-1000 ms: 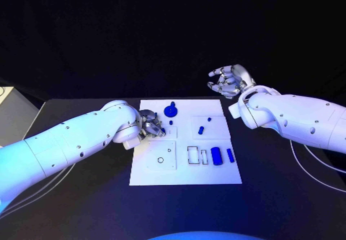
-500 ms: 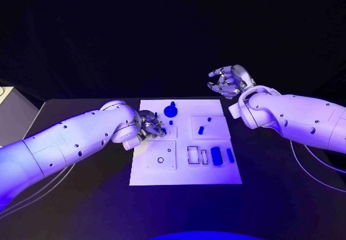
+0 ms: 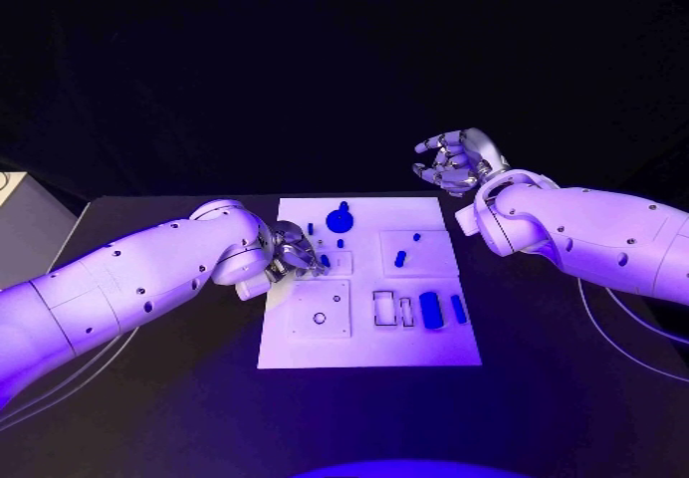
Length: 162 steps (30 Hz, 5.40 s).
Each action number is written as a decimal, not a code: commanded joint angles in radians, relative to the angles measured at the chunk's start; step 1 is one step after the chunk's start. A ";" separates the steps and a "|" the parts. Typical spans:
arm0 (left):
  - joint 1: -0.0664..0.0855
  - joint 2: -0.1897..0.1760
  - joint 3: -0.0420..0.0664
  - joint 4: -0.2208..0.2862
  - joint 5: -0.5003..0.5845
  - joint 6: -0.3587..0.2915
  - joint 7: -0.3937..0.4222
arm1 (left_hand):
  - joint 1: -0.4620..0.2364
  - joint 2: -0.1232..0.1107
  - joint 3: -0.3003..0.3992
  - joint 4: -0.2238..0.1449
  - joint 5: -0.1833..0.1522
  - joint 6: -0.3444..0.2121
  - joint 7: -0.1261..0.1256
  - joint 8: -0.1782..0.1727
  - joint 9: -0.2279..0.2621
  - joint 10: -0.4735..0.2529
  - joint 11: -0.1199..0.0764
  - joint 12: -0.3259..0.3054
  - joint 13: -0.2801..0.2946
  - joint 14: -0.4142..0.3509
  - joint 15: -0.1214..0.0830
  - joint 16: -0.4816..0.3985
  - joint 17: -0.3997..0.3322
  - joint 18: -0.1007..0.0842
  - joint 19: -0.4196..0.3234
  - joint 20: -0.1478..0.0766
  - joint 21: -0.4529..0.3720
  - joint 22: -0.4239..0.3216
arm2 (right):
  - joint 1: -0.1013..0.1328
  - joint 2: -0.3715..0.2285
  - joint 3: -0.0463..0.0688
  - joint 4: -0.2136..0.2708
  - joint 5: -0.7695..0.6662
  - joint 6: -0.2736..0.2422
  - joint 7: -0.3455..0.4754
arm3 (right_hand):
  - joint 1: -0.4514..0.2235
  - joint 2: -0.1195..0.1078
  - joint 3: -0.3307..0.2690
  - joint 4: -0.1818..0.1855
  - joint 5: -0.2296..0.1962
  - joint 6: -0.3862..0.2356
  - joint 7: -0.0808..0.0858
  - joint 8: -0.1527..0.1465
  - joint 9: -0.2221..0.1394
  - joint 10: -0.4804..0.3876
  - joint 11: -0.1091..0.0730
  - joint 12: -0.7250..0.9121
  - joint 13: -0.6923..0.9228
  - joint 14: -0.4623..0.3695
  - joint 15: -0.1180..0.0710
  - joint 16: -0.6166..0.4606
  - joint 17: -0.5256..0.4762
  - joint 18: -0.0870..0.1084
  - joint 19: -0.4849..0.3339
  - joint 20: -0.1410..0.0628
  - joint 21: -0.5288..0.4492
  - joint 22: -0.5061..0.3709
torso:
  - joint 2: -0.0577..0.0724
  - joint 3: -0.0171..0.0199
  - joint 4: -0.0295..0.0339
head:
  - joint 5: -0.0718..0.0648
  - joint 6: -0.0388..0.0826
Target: Assemble the parts on the task board
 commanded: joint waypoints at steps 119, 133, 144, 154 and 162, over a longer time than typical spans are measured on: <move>-0.002 0.022 0.007 -0.025 0.090 -0.033 0.001 | 0.006 0.112 0.380 -0.131 0.013 0.035 -0.007 -0.035 0.038 0.035 -0.010 -0.037 0.025 0.073 -0.003 -0.012 0.189 -0.018 0.005 -0.003 0.007 0.015 | -0.004 -0.001 0.000 0.002 -0.014 0.036 -0.010 | -0.012 -0.010 0.022 -0.002 0.009 -0.003 0.002 0.008 -0.001 0.013 -0.002 0.017 0.006 0.008 -0.001 0.007 0.004 0.017 0.008 -0.003 -0.002 0.001 | 0.000 0.0004 0.0002 | 0.002 -0.009; -0.002 -0.009 0.025 -0.014 0.152 0.005 0.016 | -0.015 0.116 0.401 -0.153 0.009 0.052 -0.021 -0.056 0.031 0.035 -0.022 -0.040 0.026 0.067 -0.011 -0.018 0.178 -0.011 -0.013 -0.004 -0.009 -0.009 | -0.006 -0.005 0.000 0.010 -0.019 0.042 -0.013 | -0.013 -0.011 0.025 -0.002 0.013 -0.003 0.002 0.009 -0.001 0.013 -0.003 0.018 0.005 0.008 -0.001 0.007 0.004 0.017 0.008 -0.003 -0.003 0.001 | 0.000 0.0001 -0.0002 | 0.002 -0.008; -0.004 -0.061 0.046 0.000 0.283 0.149 0.112 | -0.029 0.124 0.406 -0.160 0.006 0.068 -0.027 -0.068 0.032 0.054 -0.027 -0.025 0.054 0.062 -0.016 -0.025 0.167 -0.007 -0.025 -0.008 -0.019 -0.026 | -0.012 -0.024 0.000 0.075 -0.153 0.116 -0.015 | 0.007 -0.023 0.087 -0.039 -0.018 0.022 -0.007 0.025 0.001 0.068 -0.012 0.063 0.041 0.035 -0.010 0.045 0.051 0.003 0.034 -0.012 0.075 0.052 | 0.000 0.0007 -0.0011 | 0.003 0.001; -0.030 -0.155 0.051 0.041 0.411 0.243 0.377 | -0.045 0.132 0.404 -0.174 0.004 0.087 -0.032 -0.084 0.040 0.077 -0.032 -0.010 0.085 0.071 -0.020 -0.013 0.189 -0.006 -0.030 -0.018 -0.022 -0.029 | -0.026 -0.046 -0.001 0.203 -0.410 0.232 -0.043 | -0.009 -0.030 0.129 -0.078 -0.132 0.062 -0.025 0.032 -0.002 0.183 -0.029 0.170 0.154 0.076 -0.025 0.115 0.142 -0.023 0.075 -0.026 0.221 0.148 | -0.001 -0.0013 0.0011 | 0.006 0.007; -0.050 -0.198 0.051 0.078 0.437 0.277 0.468 | -0.066 0.130 0.409 -0.198 0.015 0.110 -0.039 -0.100 0.052 0.112 -0.040 0.013 0.132 0.070 -0.027 -0.013 0.188 -0.005 -0.034 -0.025 -0.024 -0.031 | -0.037 -0.041 -0.009 0.290 -0.525 0.270 -0.079 | -0.017 -0.028 0.136 -0.089 -0.145 0.073 -0.031 0.031 -0.005 0.224 -0.034 0.217 0.208 0.088 -0.028 0.146 0.179 -0.035 0.088 -0.029 0.282 0.188 | -0.001 -0.0034 0.0014 | 0.012 0.008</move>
